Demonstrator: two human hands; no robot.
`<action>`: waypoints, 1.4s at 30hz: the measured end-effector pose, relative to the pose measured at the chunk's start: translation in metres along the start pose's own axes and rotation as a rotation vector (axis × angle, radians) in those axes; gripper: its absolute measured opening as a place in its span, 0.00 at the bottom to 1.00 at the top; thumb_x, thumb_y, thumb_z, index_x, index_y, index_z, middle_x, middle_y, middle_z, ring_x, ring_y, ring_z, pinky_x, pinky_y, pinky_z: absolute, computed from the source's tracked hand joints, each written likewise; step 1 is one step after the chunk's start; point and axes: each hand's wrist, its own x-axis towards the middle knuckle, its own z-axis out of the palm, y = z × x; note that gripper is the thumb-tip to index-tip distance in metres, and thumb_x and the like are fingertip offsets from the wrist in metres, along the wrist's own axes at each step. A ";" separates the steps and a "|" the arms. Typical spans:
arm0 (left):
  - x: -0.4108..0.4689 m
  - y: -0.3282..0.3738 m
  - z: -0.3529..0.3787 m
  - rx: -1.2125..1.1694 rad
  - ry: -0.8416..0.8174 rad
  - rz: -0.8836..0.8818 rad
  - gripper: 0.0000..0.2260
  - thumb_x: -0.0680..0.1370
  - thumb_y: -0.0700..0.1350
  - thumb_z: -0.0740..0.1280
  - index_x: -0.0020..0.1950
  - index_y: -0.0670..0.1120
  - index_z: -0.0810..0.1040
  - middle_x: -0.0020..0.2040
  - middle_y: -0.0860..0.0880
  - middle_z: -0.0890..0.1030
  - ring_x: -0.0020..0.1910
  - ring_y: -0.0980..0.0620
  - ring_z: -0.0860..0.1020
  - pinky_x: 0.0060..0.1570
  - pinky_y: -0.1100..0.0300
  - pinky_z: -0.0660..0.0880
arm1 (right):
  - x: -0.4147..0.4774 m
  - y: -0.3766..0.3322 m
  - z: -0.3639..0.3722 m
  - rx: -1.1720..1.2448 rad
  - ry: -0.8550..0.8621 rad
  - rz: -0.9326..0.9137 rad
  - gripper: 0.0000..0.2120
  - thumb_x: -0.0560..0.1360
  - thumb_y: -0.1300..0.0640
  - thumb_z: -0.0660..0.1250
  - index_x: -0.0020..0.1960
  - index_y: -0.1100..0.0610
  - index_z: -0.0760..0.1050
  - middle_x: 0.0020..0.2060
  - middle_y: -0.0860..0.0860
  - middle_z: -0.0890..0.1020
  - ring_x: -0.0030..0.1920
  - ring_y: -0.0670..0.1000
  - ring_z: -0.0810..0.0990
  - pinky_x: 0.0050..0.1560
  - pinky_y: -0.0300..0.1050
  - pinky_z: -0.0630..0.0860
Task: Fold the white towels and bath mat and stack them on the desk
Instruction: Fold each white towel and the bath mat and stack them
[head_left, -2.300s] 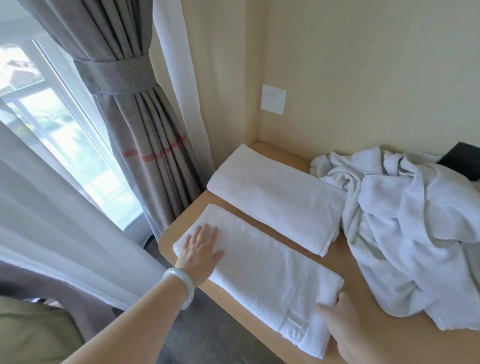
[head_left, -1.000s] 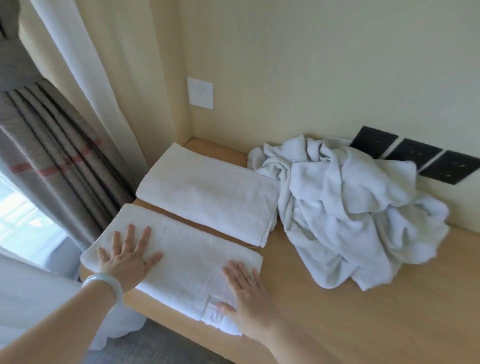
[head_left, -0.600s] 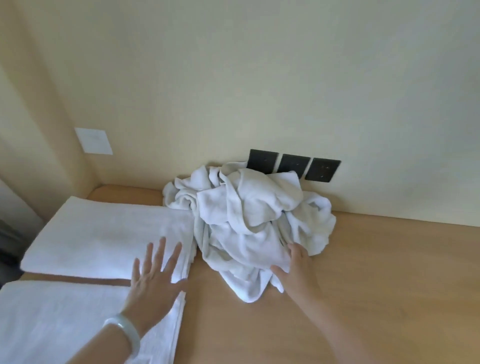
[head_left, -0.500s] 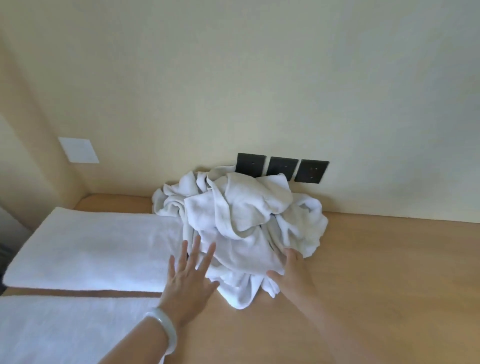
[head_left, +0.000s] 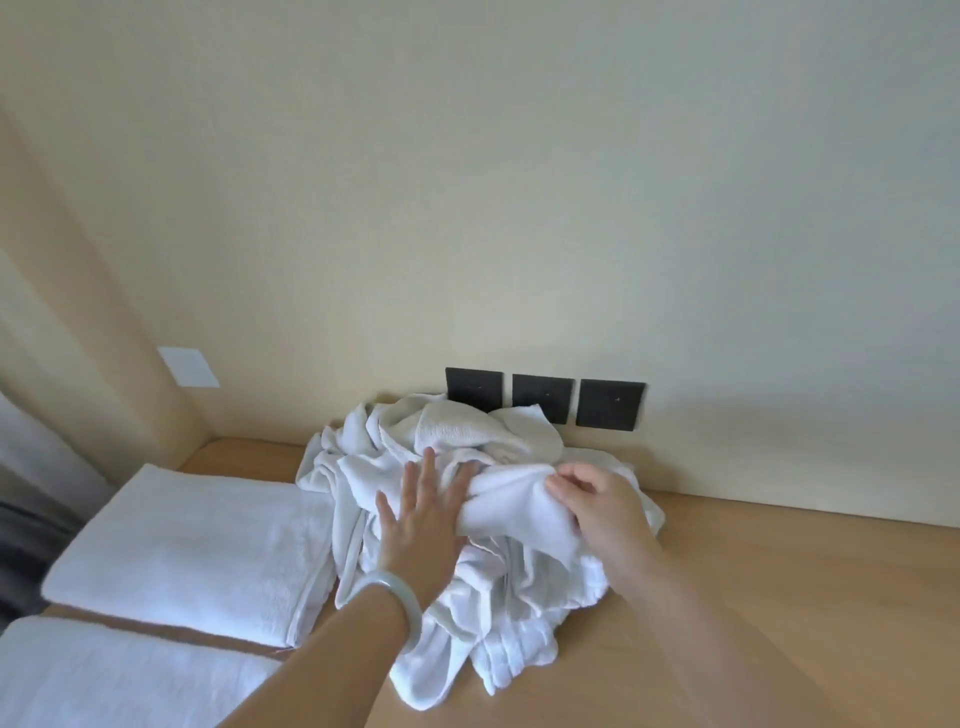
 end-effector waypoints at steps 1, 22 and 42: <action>0.010 0.001 -0.015 -0.022 0.055 -0.041 0.40 0.80 0.57 0.59 0.75 0.57 0.27 0.78 0.43 0.33 0.78 0.39 0.41 0.73 0.37 0.56 | 0.011 -0.020 -0.016 0.055 0.023 -0.016 0.04 0.76 0.58 0.68 0.44 0.54 0.80 0.32 0.44 0.78 0.36 0.46 0.75 0.39 0.39 0.69; 0.033 0.066 0.012 0.097 -0.402 0.047 0.36 0.79 0.57 0.61 0.76 0.65 0.36 0.71 0.53 0.21 0.71 0.34 0.25 0.64 0.21 0.45 | 0.026 0.107 -0.050 -0.674 -0.326 0.165 0.44 0.74 0.61 0.66 0.78 0.49 0.41 0.78 0.48 0.41 0.74 0.54 0.61 0.61 0.45 0.73; 0.123 -0.051 0.037 -0.426 -0.170 -0.436 0.26 0.80 0.52 0.52 0.78 0.55 0.51 0.79 0.46 0.46 0.77 0.42 0.46 0.74 0.42 0.52 | 0.101 0.094 -0.023 -0.499 0.083 -0.190 0.14 0.73 0.66 0.68 0.56 0.53 0.75 0.53 0.47 0.70 0.52 0.47 0.72 0.53 0.37 0.71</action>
